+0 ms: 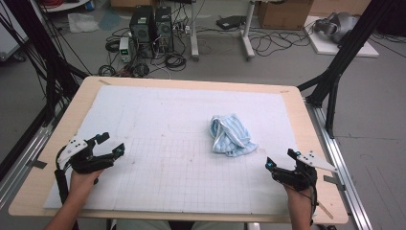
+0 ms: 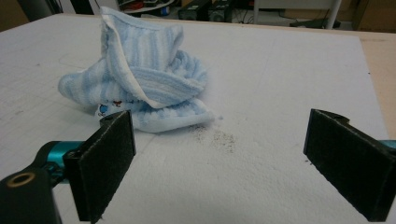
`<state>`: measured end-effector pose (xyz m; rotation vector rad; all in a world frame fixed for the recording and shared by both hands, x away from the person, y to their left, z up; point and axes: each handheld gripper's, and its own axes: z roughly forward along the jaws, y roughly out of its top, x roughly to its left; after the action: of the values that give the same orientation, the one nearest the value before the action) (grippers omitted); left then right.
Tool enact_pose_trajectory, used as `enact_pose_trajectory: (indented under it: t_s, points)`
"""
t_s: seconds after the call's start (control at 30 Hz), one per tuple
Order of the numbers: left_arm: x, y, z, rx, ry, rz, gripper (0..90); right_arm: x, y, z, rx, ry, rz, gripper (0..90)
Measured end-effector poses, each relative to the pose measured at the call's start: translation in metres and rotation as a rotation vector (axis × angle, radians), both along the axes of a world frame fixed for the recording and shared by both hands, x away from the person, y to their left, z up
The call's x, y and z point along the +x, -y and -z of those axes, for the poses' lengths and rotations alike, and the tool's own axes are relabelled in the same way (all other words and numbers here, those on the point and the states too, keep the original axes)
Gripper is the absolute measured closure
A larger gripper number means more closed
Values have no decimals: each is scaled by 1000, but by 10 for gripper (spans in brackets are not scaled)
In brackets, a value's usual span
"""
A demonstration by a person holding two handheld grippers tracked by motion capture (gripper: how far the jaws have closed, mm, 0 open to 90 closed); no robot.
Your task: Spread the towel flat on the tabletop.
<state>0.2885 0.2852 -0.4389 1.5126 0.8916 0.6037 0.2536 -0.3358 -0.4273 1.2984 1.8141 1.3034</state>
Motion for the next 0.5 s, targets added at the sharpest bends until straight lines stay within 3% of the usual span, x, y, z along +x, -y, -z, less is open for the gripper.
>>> enact_pose_trajectory:
  t_s: [0.37, 0.5]
  points:
    - [-2, 2, -1, 13, 8, 28, 190, 5, -17, -3, -26, 3, -83, 81]
    - [0, 3, 0, 10, 2, 27, 190, 8, -19, -5, -17, 5, -89, 81]
